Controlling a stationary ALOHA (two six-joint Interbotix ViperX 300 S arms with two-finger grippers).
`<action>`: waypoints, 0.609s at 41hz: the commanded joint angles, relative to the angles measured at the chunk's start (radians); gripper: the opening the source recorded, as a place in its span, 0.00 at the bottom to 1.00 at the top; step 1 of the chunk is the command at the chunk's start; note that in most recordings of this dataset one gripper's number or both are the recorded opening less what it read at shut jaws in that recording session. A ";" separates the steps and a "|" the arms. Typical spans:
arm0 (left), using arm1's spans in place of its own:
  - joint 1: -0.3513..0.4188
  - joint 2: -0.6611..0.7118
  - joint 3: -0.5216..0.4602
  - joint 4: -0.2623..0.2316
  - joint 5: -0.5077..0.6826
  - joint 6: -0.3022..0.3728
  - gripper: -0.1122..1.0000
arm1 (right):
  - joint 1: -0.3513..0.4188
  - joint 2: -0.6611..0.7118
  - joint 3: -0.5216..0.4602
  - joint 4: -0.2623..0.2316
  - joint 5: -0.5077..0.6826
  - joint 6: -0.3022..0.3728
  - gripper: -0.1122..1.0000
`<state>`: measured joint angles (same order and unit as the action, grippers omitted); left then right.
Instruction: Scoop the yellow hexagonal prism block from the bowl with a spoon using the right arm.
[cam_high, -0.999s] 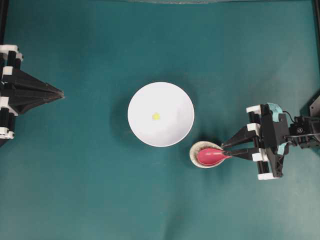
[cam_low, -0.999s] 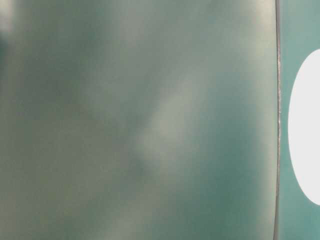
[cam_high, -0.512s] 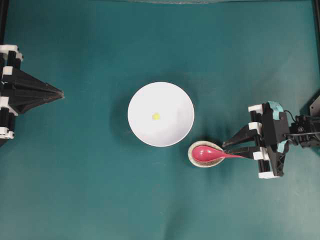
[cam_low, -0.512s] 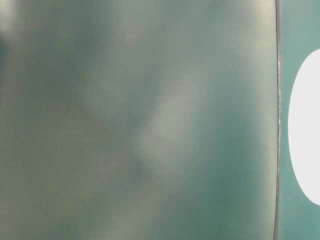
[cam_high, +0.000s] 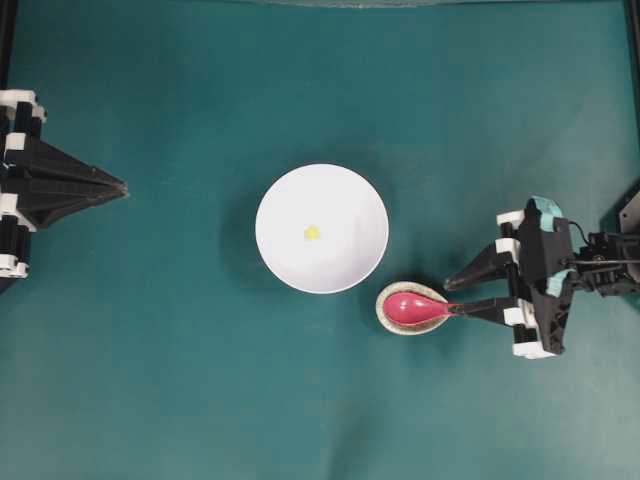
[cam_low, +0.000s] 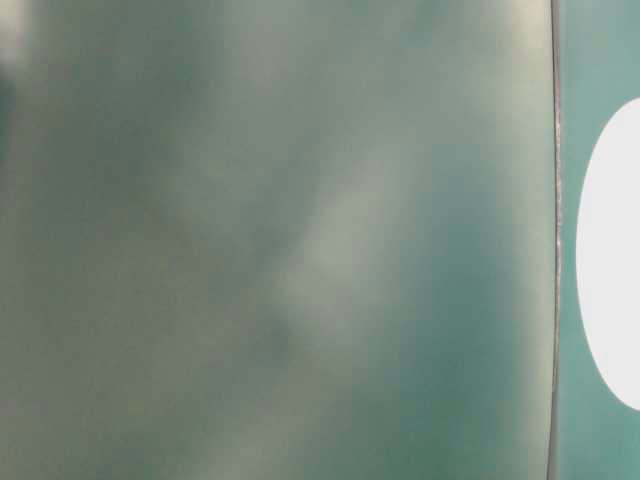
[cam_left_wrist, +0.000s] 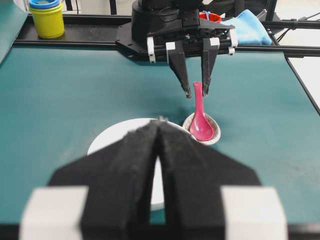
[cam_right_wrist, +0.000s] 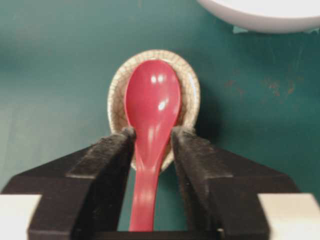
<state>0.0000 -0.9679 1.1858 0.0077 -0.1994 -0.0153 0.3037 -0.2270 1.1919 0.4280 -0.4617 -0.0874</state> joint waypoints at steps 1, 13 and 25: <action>0.002 0.005 -0.029 0.002 -0.006 -0.002 0.11 | 0.002 0.005 -0.018 0.002 -0.008 0.011 0.53; 0.000 0.005 -0.028 0.003 -0.005 -0.002 0.11 | 0.018 0.081 -0.008 0.012 -0.064 0.095 0.63; 0.000 0.005 -0.028 0.002 -0.002 -0.002 0.11 | 0.078 0.095 0.041 0.035 -0.160 0.140 0.63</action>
<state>0.0000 -0.9695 1.1842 0.0077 -0.1963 -0.0153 0.3697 -0.1243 1.2287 0.4541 -0.5937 0.0476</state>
